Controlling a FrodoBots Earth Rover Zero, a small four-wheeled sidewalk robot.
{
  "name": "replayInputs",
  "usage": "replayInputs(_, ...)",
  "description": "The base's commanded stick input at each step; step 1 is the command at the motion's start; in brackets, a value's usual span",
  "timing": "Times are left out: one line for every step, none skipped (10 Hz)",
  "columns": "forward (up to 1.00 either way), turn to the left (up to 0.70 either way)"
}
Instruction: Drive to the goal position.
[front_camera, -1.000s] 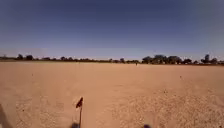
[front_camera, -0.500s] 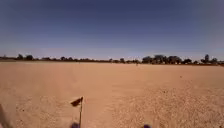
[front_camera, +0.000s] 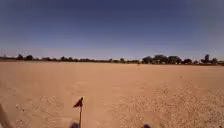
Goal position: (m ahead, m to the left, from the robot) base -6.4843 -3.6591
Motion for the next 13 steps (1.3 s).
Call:
replayInputs(0.45, 0.05)
replayInputs(0.45, 0.27)
replayInputs(0.45, 0.27)
replayInputs(0.45, 0.27)
replayInputs(0.45, 0.27)
replayInputs(0.45, 0.27)
replayInputs(0.45, 0.27)
replayInputs(0.45, 0.27)
replayInputs(0.44, 0.26)
replayInputs(0.42, 0.25)
replayInputs(0.41, 0.25)
replayInputs(0.41, 0.24)
replayInputs(0.38, 0.42)
